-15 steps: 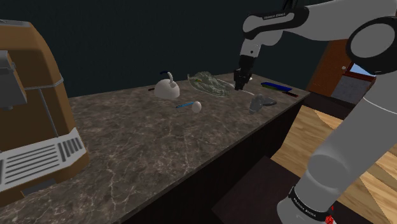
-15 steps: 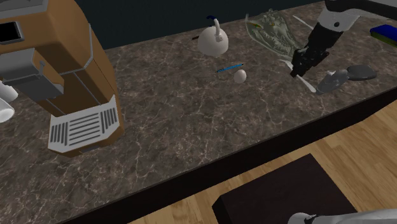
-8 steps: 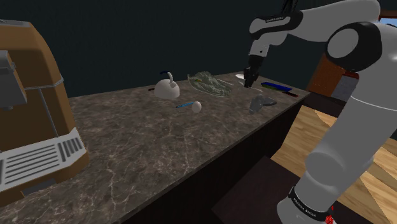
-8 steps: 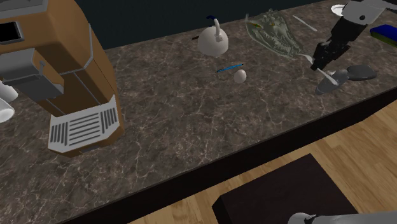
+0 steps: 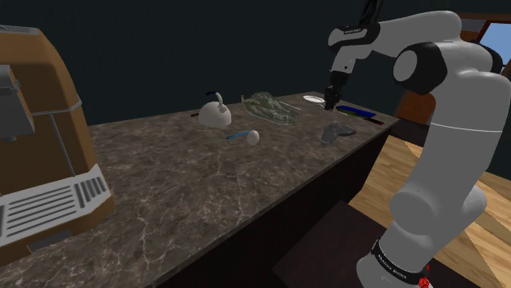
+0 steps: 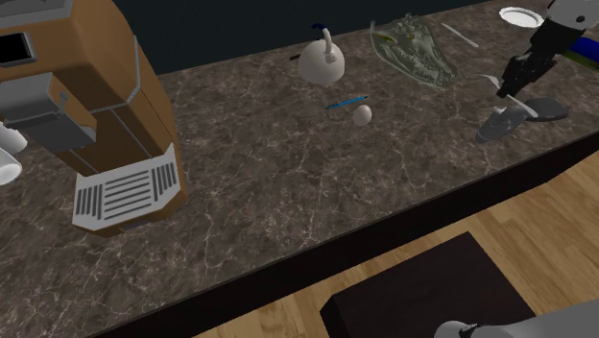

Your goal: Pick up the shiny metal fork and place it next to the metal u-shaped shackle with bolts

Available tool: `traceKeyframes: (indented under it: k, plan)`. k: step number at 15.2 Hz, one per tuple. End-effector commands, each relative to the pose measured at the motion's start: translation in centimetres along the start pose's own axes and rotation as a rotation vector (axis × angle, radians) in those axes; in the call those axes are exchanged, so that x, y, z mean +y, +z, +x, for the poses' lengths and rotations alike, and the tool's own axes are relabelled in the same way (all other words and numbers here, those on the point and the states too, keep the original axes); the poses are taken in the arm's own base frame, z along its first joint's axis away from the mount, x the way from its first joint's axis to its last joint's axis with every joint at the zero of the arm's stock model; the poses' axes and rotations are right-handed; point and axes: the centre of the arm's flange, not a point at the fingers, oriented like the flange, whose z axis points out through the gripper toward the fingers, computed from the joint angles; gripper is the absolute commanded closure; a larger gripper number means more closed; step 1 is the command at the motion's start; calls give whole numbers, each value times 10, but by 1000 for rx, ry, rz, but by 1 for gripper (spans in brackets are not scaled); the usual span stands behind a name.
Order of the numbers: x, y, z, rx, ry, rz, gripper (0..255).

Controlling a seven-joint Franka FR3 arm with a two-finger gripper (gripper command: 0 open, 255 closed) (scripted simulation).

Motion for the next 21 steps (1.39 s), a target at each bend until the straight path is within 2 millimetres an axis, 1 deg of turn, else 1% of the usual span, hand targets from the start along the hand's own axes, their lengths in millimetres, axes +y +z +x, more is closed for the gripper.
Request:
traceKeyframes:
  k: [1, 21]
  plan:
    - [6, 5, 1, 0, -1, 0, 255]
    - [28, 108, 12, 0, -1, 0, 255]
